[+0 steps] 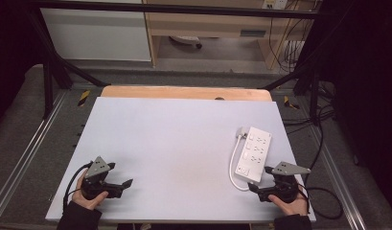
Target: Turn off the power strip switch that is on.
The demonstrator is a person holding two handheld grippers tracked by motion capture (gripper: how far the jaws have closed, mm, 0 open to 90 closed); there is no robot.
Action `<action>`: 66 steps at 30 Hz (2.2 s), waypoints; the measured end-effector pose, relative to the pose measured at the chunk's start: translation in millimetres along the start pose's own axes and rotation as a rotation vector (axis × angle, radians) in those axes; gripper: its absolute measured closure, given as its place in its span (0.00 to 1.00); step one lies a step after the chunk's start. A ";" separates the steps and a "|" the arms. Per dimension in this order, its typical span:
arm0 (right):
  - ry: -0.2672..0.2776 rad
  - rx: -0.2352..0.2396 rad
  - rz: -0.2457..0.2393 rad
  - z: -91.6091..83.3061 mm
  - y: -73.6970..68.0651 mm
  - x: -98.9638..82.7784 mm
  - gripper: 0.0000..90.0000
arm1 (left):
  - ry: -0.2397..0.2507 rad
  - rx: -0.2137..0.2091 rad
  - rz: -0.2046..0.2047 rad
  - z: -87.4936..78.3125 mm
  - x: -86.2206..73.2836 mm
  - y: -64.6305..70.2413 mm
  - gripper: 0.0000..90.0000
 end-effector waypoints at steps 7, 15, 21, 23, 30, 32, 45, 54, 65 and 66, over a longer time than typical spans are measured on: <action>0.002 -0.009 -0.003 0.2 -0.4 2.0 0.16 | 0.000 0.002 0.000 0.0 0.0 -0.2 0.07; 0.005 -0.015 -0.006 1.1 -1.3 4.1 0.25 | -0.002 0.004 0.000 0.3 -0.3 -0.3 0.07; 0.021 -0.014 -0.012 1.3 -1.9 6.6 0.32 | -0.003 0.005 0.001 0.1 -0.2 -0.8 0.07; 0.025 -0.020 -0.015 1.1 -1.9 7.3 0.36 | -0.002 0.007 -0.001 0.1 -0.2 -1.3 0.07; 0.038 -0.019 -0.005 1.0 -1.2 9.9 0.45 | -0.003 0.011 -0.001 0.1 0.1 -1.2 0.07; 0.038 -0.020 -0.004 1.2 -1.0 9.9 0.48 | -0.002 0.011 -0.001 0.2 0.3 -1.2 0.07; 0.042 -0.019 -0.006 1.3 0.6 10.7 0.64 | -0.002 0.019 -0.008 0.4 0.1 -1.9 0.07; 0.042 -0.002 -0.001 1.8 0.7 12.6 0.74 | -0.001 0.022 -0.004 -0.1 0.3 -2.3 0.07; 0.044 0.005 -0.005 3.5 0.0 16.5 0.86 | -0.002 0.020 -0.001 -0.4 -0.1 -2.3 0.07; 0.047 0.005 -0.003 3.7 -0.2 16.8 0.87 | -0.001 0.020 0.000 -0.4 0.0 -2.2 0.07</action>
Point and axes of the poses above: each handheld gripper's, and its own axes: z roughly forward along the jaws, x roughly out of its top, y roughly to its right, the point moved 3 cm from there along z, roughly forward along the jaws, and after that the axes turned 9 degrees about y, right-handed, at the moved point
